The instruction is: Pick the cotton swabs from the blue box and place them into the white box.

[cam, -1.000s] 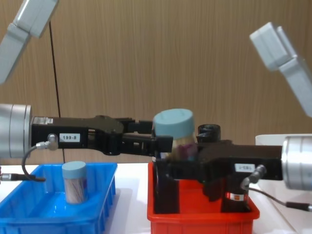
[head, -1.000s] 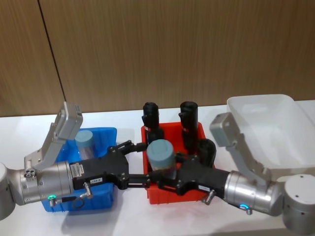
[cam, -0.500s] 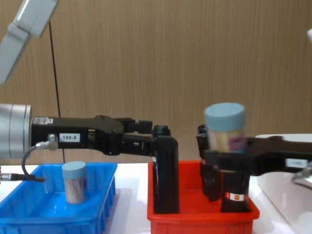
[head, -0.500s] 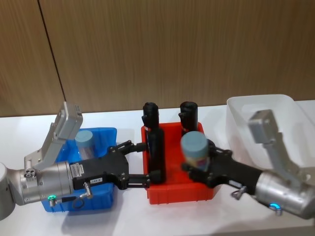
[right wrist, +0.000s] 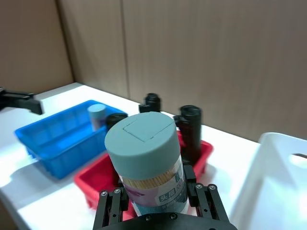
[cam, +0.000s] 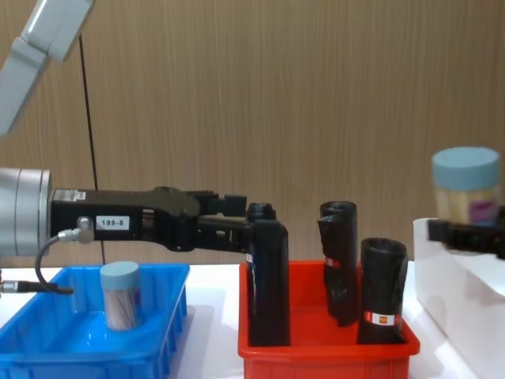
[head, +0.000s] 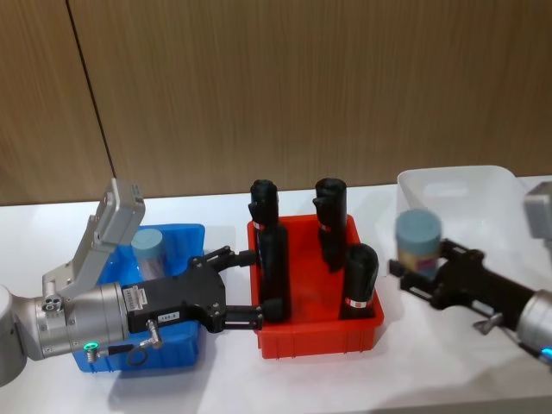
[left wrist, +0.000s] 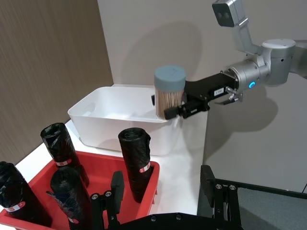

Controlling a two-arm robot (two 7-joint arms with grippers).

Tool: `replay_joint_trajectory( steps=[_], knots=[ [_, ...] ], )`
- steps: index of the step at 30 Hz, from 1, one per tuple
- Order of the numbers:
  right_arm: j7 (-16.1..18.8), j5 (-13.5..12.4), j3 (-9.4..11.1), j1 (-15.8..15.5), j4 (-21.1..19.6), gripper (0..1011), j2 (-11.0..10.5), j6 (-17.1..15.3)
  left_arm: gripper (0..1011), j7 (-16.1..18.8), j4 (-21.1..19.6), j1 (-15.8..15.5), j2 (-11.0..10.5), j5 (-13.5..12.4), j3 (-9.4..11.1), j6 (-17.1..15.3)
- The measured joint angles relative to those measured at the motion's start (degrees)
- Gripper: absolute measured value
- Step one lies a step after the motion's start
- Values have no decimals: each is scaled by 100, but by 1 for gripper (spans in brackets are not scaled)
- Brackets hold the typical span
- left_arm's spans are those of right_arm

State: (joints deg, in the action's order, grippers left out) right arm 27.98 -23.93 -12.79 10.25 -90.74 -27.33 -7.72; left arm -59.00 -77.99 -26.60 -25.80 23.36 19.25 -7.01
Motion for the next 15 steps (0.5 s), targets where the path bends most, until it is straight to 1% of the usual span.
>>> replay_joint_trajectory(
  steps=[3,8,11,14,15],
  knots=[
    [-124,-98,91,-31,-14,668,-97,10,1004,0,0,0,0,0,0,0],
    [-369,-189,201,-13,28,668,-183,0,1004,0,0,0,0,0,0,0],
    [-547,-197,244,49,105,668,-199,-35,1004,0,0,0,0,0,0,0],
    [-652,-196,264,109,180,668,-198,-66,1004,0,0,0,0,0,0,0],
    [-746,-191,274,156,242,668,-191,-93,1004,0,0,0,0,0,0,0]
  ],
)
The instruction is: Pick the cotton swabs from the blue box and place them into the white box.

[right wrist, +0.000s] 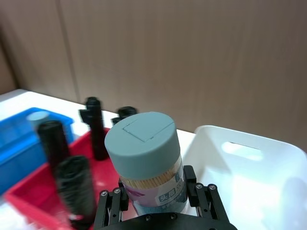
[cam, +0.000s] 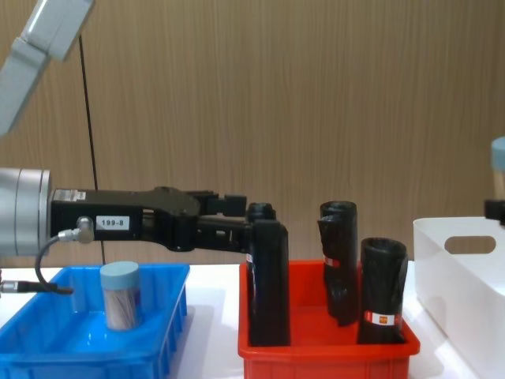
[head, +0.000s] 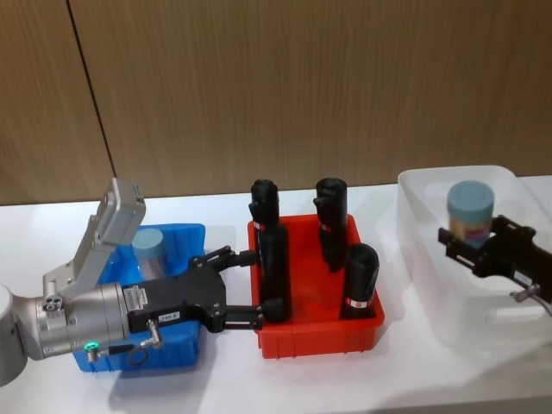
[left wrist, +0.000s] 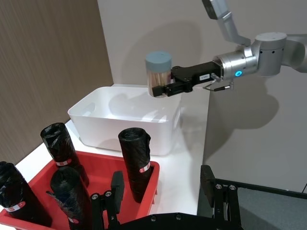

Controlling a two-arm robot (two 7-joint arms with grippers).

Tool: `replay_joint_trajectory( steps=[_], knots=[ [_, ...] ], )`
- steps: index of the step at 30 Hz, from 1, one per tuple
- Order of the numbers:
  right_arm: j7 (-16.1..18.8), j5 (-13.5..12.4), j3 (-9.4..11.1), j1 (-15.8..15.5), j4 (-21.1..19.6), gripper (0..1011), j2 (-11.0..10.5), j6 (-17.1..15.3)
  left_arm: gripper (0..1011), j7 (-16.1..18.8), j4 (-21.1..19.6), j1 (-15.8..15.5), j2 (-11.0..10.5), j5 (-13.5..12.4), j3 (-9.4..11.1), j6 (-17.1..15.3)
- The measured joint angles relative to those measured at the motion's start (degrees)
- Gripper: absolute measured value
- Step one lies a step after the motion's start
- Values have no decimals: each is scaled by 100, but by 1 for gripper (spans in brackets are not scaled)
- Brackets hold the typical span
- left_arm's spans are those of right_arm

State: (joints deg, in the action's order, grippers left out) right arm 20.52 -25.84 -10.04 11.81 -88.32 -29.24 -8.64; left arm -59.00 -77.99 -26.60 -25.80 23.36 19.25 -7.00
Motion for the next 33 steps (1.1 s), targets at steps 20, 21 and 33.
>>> replay_joint_trajectory(
  steps=[20,21,33],
  knots=[
    [-664,468,-79,1083,1608,681,398,-284,1004,0,0,0,0,0,0,0],
    [-674,499,-90,1141,1703,721,420,-287,1004,0,0,0,0,0,0,0],
    [-688,622,-133,1399,2134,1002,531,-265,1004,0,0,0,0,0,0,0]
  ],
)
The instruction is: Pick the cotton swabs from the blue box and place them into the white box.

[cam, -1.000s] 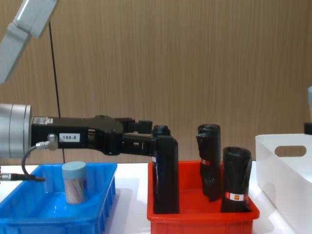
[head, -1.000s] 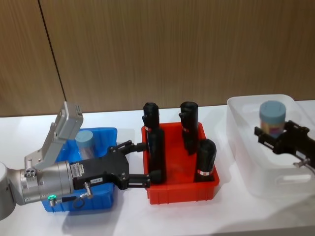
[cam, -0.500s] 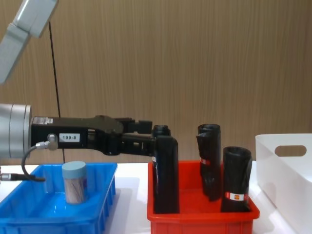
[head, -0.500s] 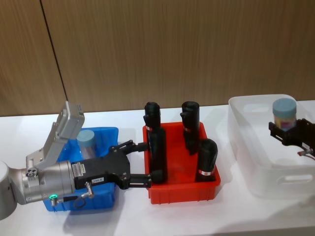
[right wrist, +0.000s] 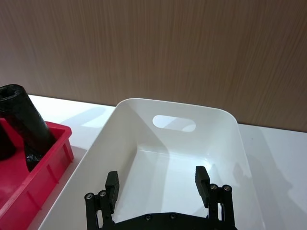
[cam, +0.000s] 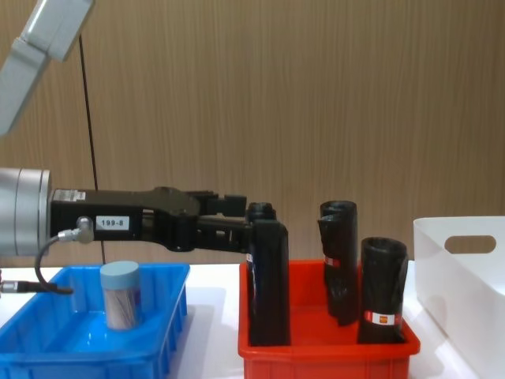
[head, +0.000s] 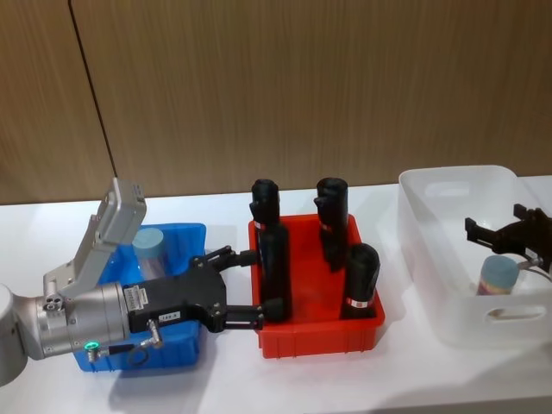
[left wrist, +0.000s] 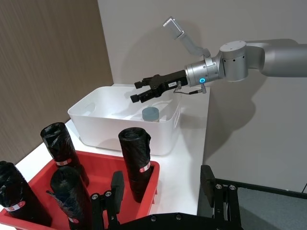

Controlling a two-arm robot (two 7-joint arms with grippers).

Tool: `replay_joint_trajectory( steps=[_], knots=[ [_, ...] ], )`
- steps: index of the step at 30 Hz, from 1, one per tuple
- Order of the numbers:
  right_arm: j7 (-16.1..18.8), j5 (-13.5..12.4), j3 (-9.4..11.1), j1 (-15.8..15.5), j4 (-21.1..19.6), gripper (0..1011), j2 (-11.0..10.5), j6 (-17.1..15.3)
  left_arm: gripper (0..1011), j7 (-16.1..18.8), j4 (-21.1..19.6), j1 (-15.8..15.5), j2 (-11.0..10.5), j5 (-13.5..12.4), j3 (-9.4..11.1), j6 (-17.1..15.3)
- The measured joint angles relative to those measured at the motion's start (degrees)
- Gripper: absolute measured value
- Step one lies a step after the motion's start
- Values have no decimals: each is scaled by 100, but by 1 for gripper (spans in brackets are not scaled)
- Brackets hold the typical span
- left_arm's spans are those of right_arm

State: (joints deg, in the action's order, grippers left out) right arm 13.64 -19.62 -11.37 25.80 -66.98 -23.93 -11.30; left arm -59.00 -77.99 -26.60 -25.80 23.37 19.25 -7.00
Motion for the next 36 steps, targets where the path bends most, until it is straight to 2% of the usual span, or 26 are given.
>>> replay_joint_trajectory(
  steps=[7,12,36],
  knots=[
    [-9,3,-2,-31,-39,1001,7,16,1004,38,-12,14,2,-7,3,2],
    [-71,17,-12,-198,-253,1002,36,72,1004,275,-70,66,17,-52,30,22],
    [-566,185,-92,-1537,-1979,1002,267,541,1004,2048,-532,460,137,-418,237,221]
  ],
)
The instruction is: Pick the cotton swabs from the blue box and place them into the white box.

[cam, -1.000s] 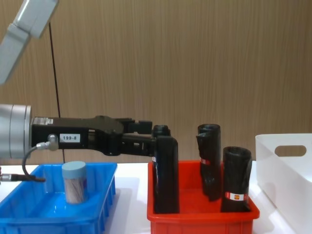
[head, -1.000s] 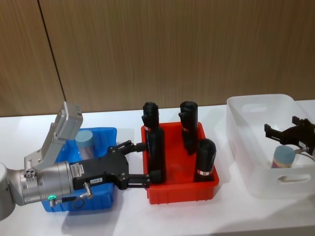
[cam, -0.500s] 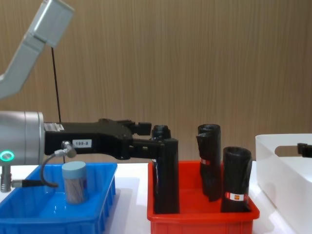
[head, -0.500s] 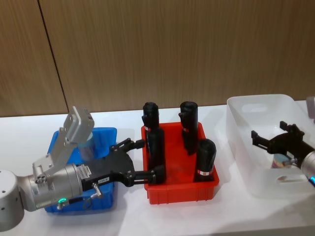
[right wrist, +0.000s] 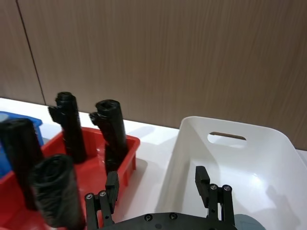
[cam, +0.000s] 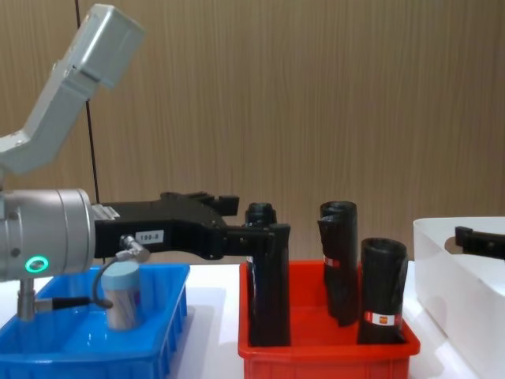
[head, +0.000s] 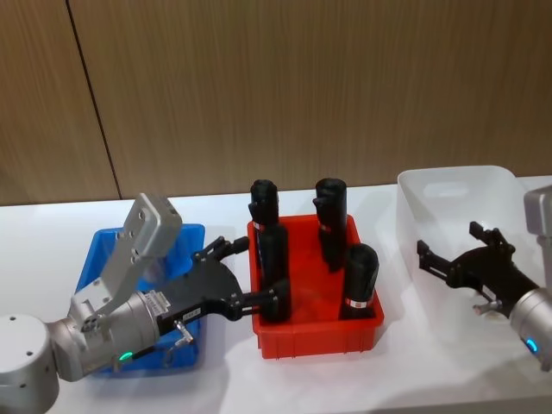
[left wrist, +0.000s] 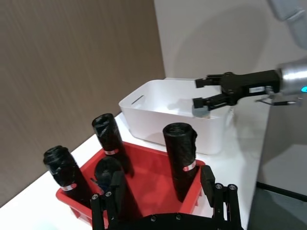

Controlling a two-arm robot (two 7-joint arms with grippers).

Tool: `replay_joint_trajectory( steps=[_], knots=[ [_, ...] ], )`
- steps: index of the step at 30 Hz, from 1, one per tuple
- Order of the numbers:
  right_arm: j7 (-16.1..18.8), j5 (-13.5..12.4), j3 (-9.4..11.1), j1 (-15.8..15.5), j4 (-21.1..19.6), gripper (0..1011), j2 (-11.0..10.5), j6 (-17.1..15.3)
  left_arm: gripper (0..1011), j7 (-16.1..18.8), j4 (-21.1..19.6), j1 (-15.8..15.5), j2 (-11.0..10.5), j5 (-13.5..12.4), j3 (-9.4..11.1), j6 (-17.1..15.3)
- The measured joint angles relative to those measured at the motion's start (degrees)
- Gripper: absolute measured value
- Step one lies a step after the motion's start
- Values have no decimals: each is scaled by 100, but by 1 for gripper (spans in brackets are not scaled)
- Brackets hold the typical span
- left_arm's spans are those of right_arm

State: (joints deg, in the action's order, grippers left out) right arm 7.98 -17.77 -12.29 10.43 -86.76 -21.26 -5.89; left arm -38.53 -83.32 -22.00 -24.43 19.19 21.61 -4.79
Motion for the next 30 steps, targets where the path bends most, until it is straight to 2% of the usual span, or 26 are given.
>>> replay_joint_trajectory(
  steps=[12,20,30],
  knots=[
    [-251,81,-41,-681,-876,1002,120,240,1004,919,-240,204,63,-188,110,96],
    [-381,123,-61,-1022,-1316,1002,177,362,1004,1546,-402,343,104,-317,183,165],
    [-420,133,-68,-1126,-1443,1001,194,396,1004,2288,-597,514,155,-472,269,244]
  ],
)
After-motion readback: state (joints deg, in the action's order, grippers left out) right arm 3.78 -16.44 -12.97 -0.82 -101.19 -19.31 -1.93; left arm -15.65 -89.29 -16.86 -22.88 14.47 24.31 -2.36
